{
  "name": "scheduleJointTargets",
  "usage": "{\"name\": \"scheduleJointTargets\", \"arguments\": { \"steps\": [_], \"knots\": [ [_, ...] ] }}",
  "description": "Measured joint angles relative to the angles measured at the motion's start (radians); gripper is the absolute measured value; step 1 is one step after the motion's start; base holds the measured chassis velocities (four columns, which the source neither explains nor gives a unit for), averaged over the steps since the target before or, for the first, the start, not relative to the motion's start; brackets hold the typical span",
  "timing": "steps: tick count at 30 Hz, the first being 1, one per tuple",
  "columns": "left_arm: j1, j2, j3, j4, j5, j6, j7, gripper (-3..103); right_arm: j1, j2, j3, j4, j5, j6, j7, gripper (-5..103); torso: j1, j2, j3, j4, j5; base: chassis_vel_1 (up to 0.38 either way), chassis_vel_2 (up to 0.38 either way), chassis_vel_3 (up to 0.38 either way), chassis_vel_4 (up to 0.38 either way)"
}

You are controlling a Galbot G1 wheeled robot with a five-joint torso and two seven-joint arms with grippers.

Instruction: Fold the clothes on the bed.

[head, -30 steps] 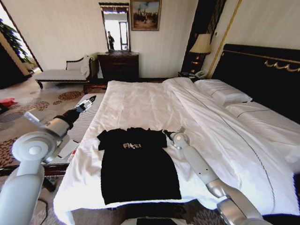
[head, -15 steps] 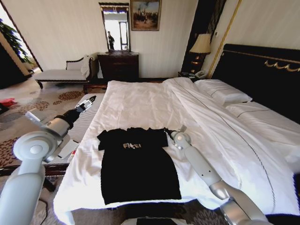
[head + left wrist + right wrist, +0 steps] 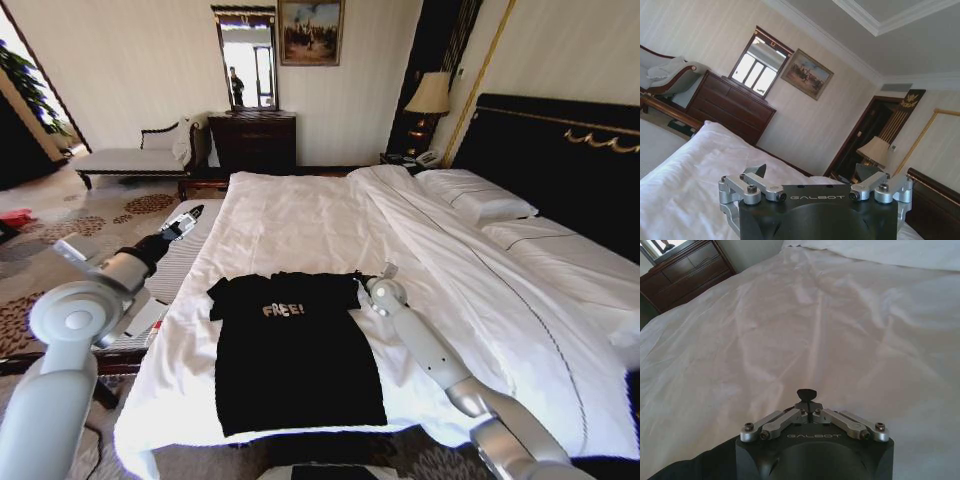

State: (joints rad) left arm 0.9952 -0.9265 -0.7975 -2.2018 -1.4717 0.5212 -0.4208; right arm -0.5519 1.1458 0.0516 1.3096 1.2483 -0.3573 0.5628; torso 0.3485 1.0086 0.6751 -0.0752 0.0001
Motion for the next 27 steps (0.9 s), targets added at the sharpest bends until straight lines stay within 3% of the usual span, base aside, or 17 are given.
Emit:
{"name": "scheduleJointTargets", "arguments": {
  "steps": [13,23,26,27],
  "knots": [
    [0.003,-0.013,0.003,-0.004,0.006,0.0,0.0,100,-0.001,-0.067,0.009,0.068,0.016,-0.017,0.019,0,0.0,0.0,0.0,-0.0001,0.0,0.0,0.0,0.0,0.0],
    [0.013,-0.017,-0.001,-0.014,0.009,0.0,0.0,100,-0.012,-0.087,0.005,0.056,-0.029,-0.041,0.059,-1,0.0,0.0,0.0,0.0,0.0,0.0,0.0,0.0,0.0],
    [0.017,-0.02,0.0,-0.019,0.013,0.0,0.0,100,-0.014,-0.086,0.002,0.052,-0.052,-0.062,0.114,15,0.0,0.0,0.0,-0.0001,-0.0001,0.0,0.0,0.0,0.0],
    [0.017,-0.02,0.0,-0.019,0.013,0.0,0.0,100,-0.014,-0.086,0.002,0.052,-0.052,-0.062,0.114,15,0.0,0.0,0.0,-0.0001,-0.0001,0.0,0.0,0.0,0.0]
  ]
}}
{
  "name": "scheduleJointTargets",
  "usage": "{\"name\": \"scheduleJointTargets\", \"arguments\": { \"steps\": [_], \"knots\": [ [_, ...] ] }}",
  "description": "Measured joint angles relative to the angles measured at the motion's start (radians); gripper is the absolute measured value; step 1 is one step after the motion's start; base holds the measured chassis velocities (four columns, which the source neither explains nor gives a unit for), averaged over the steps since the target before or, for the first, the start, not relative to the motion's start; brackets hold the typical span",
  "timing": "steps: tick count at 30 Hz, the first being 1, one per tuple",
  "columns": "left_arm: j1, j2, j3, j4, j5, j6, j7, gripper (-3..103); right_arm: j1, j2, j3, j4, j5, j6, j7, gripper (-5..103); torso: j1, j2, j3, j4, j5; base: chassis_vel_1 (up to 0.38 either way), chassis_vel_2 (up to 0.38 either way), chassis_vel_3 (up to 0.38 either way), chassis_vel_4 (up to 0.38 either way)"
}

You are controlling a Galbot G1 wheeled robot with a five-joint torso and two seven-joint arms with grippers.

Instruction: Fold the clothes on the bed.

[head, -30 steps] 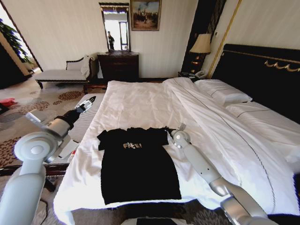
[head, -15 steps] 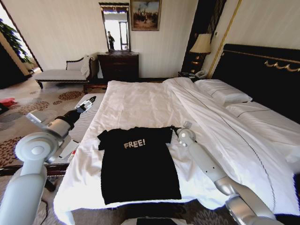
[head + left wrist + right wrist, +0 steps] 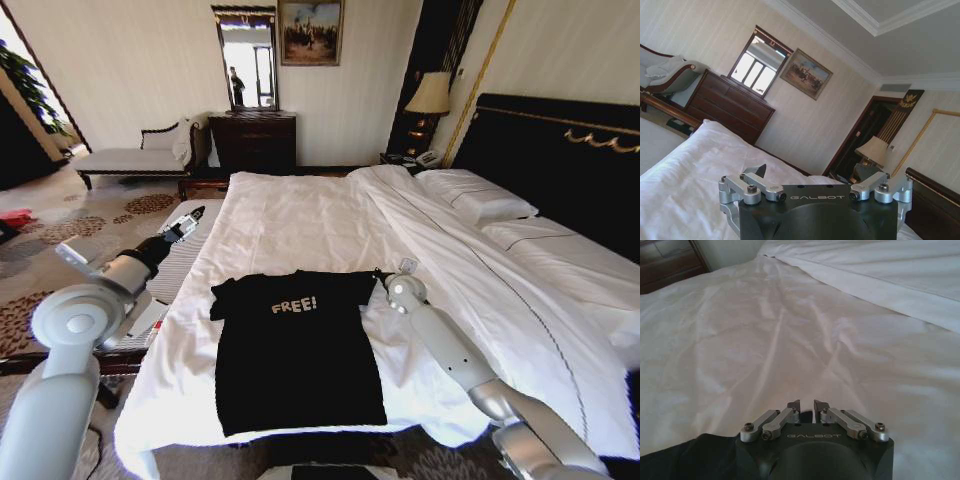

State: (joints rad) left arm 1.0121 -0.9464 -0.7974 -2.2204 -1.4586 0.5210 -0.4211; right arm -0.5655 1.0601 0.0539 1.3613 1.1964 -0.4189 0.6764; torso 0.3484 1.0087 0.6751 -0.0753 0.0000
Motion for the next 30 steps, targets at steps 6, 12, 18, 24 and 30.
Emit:
{"name": "scheduleJointTargets", "arguments": {
  "steps": [6,12,18,24,30],
  "knots": [
    [0.006,0.001,-0.004,-0.002,0.001,0.0,0.0,100,0.003,-0.014,0.002,0.012,-0.022,-0.007,0.043,37,0.0,0.0,0.0,0.0,0.0001,0.0,0.0,0.0,0.0],
    [0.007,-0.006,-0.001,-0.002,0.007,0.0,0.0,100,0.031,-0.034,-0.033,0.048,-0.026,0.034,-0.049,58,0.0,0.0,0.0,0.0,-0.0001,0.0,0.0,0.0,0.0],
    [0.018,-0.001,-0.01,-0.007,0.01,0.0,0.0,100,0.084,0.015,-0.144,0.047,0.09,-0.003,-0.091,85,0.0,0.0,0.0,0.0004,-0.0002,0.0,0.0,0.0,0.0],
    [0.029,0.023,-0.045,-0.01,-0.009,0.0,0.0,100,0.085,0.086,-0.149,0.049,0.105,-0.006,0.028,99,0.0,0.0,0.0,0.0009,-0.0001,0.0,0.0,0.0,0.0],
    [0.033,0.028,-0.064,-0.004,-0.021,0.0,0.0,100,0.006,-0.002,-0.066,0.236,0.21,-0.011,0.179,100,0.0,0.0,0.0,-0.0009,-0.0001,0.0,0.0,0.0,0.0]
  ]
}}
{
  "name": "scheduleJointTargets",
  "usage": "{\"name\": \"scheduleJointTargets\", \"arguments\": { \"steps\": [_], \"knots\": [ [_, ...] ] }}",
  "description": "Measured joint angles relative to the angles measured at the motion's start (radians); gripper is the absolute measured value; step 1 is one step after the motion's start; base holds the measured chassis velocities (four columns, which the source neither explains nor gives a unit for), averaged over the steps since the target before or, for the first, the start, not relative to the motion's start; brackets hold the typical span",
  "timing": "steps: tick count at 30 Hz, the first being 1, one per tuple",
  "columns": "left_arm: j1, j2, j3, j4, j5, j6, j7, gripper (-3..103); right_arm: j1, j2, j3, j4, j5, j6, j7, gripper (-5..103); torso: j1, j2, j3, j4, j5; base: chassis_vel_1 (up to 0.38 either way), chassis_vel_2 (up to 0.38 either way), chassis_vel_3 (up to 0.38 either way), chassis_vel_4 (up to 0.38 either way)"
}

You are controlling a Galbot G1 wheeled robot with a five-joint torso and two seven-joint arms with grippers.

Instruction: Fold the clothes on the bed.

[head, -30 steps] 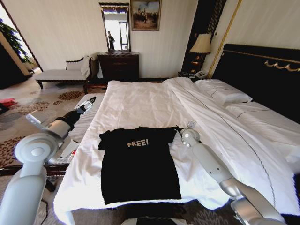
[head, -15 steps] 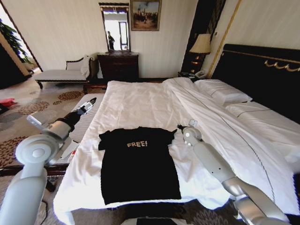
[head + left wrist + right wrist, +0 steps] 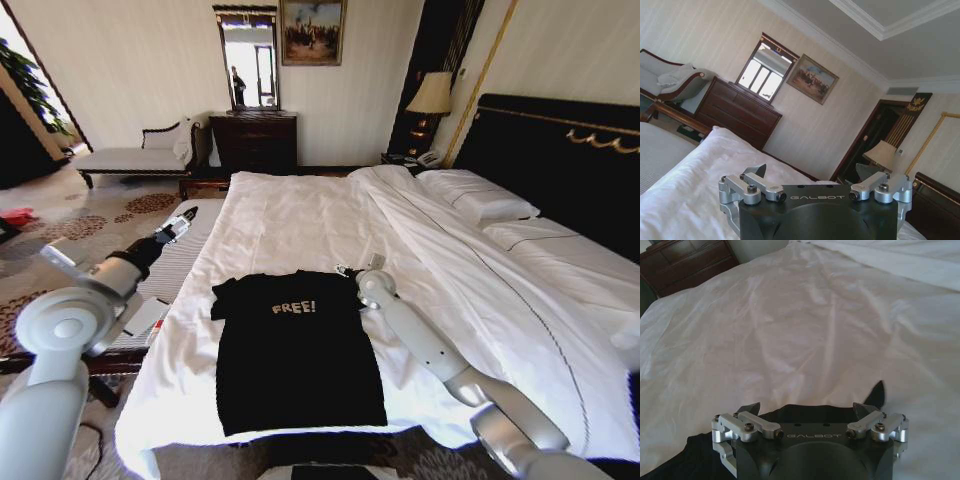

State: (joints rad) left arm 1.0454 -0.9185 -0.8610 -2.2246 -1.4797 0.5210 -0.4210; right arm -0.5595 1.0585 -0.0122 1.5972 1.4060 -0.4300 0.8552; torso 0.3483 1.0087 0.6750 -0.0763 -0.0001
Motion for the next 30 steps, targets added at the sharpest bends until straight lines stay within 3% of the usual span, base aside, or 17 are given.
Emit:
{"name": "scheduleJointTargets", "arguments": {
  "steps": [4,8,19,29,30],
  "knots": [
    [-0.009,-0.015,0.018,0.004,0.006,0.0,0.0,100,-0.088,-0.07,0.063,0.121,0.063,-0.005,0.028,100,0.0,0.0,0.0,0.0006,0.0003,0.0,0.0,0.0,0.0],
    [-0.016,-0.023,0.032,0.002,0.011,0.0,0.0,100,-0.127,-0.079,0.089,0.126,0.09,-0.012,0.026,100,0.0,0.0,0.0,0.001,0.0001,0.0,0.0,0.0,0.0],
    [0.003,-0.005,0.015,-0.025,0.004,0.001,0.0,100,-0.148,-0.01,0.112,0.018,0.11,-0.022,0.02,100,0.0,0.0,0.0,0.0013,0.0001,0.0,0.0,0.0,0.0],
    [0.019,-0.018,0.01,-0.04,0.007,0.0,0.0,100,-0.166,0.008,0.132,-0.004,0.117,-0.016,0.002,102,0.0,0.0,0.0,0.001,0.0001,0.0,0.0,0.0,0.0],
    [0.023,-0.02,0.009,-0.043,0.009,0.0,0.0,100,-0.17,0.011,0.138,-0.004,0.138,-0.014,-0.002,93,0.0,0.0,0.0,0.0011,0.0001,0.0,0.0,0.0,0.0]
  ]
}}
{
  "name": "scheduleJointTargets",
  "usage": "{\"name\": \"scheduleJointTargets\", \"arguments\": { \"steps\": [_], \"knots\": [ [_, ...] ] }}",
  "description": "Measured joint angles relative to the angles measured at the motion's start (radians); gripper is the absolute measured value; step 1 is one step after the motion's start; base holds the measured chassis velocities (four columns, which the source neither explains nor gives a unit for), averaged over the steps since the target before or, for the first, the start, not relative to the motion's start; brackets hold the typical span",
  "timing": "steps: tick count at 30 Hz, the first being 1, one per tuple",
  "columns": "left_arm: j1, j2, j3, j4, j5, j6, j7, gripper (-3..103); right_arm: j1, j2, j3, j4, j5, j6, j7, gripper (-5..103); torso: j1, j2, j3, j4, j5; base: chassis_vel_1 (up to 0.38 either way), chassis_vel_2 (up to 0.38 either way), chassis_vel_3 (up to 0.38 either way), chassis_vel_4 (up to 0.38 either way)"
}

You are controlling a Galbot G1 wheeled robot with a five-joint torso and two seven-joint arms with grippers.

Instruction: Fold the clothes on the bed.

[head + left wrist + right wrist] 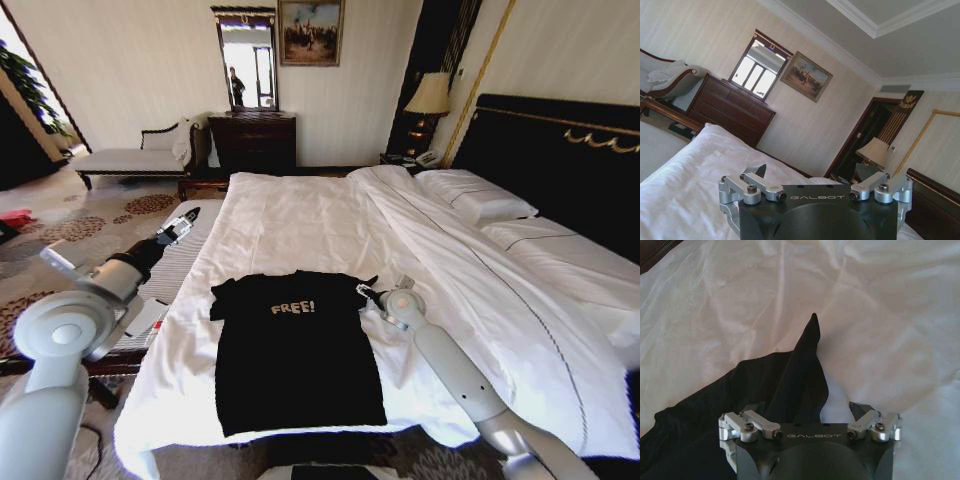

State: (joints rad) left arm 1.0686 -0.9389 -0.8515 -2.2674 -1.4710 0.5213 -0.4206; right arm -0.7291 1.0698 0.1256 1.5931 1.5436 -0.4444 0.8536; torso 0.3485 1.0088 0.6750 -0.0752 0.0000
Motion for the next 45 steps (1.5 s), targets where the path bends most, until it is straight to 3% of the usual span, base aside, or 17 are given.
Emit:
{"name": "scheduleJointTargets", "arguments": {
  "steps": [1,3,6,12,15,20,23,28,31,33,35,39,45],
  "knots": [
    [0.002,0.0,-0.001,-0.002,0.0,0.0,0.0,100,-0.002,0.001,0.002,0.0,0.004,0.001,-0.004,88,0.0,0.0,0.0,0.0001,0.0,0.0,0.0,0.0,0.0],
    [0.003,0.0,-0.002,-0.004,0.001,0.0,0.0,100,-0.004,0.001,0.004,0.001,0.005,0.002,-0.006,88,0.0,0.0,0.0,0.0,0.0,0.0,0.0,0.0,0.0],
    [0.011,0.002,-0.008,-0.012,0.001,-0.001,0.0,100,-0.016,0.002,0.011,0.011,0.011,0.007,-0.017,71,0.0,0.0,0.0,0.0,0.0001,0.0,0.0,0.0,0.0],
    [0.017,0.002,-0.013,-0.019,0.001,-0.001,0.0,100,-0.027,-0.001,0.019,0.033,0.001,0.011,-0.023,55,0.0,0.0,0.0,0.0,0.0001,0.0,0.0,0.0,0.0],
    [0.019,0.001,-0.015,-0.021,0.001,-0.002,-0.001,100,-0.042,-0.018,0.029,0.071,-0.007,0.013,-0.023,38,0.0,0.0,0.0,0.0,0.0,0.0,0.0,0.0,0.0],
    [0.017,-0.001,-0.016,-0.021,0.001,-0.002,-0.001,100,-0.065,-0.038,0.041,0.105,-0.007,0.013,-0.022,27,0.0,0.0,0.0,-0.0001,0.0,0.0,0.0,0.0,0.0],
    [0.014,-0.005,-0.012,-0.021,0.001,-0.002,-0.001,100,-0.084,-0.045,0.053,0.117,-0.008,0.013,-0.021,11,0.0,0.0,0.0,-0.0001,0.0001,0.0,0.0,0.0,0.0],
    [0.012,-0.006,-0.008,-0.019,0.002,-0.002,-0.001,100,-0.091,-0.044,0.057,0.109,-0.019,0.011,-0.019,1,0.0,0.0,0.0,0.0,0.0,0.0,0.0,0.0,0.0],
    [0.011,-0.006,-0.007,-0.018,0.002,-0.002,-0.001,100,-0.086,-0.037,0.057,0.089,-0.028,0.01,-0.018,0,0.0,0.0,0.0,-0.0001,0.0001,0.0,0.0,0.0,0.0],
    [0.011,-0.003,-0.007,-0.015,0.002,-0.002,-0.001,100,-0.073,-0.028,0.055,0.067,-0.036,0.01,-0.019,11,0.0,0.0,0.0,0.0,0.0001,0.0,0.0,0.0,0.0],
    [0.011,-0.001,-0.007,-0.014,0.002,-0.002,-0.001,100,-0.065,-0.023,0.056,0.053,-0.043,0.01,-0.022,11,0.0,0.0,0.0,0.0001,0.0,0.0,0.0,0.0,0.0],
    [0.007,0.008,-0.011,-0.011,-0.001,-0.002,-0.001,100,-0.042,-0.006,0.08,0.0,-0.024,0.023,-0.041,33,0.0,0.0,0.0,0.0001,0.0,0.0,0.0,0.0,0.0],
    [0.005,0.007,-0.01,-0.009,-0.001,-0.002,-0.001,100,-0.042,-0.004,0.095,-0.014,-0.004,0.027,-0.071,48,0.0,0.0,0.0,-0.0001,0.0001,0.0,0.0,0.0,0.0]
  ]
}}
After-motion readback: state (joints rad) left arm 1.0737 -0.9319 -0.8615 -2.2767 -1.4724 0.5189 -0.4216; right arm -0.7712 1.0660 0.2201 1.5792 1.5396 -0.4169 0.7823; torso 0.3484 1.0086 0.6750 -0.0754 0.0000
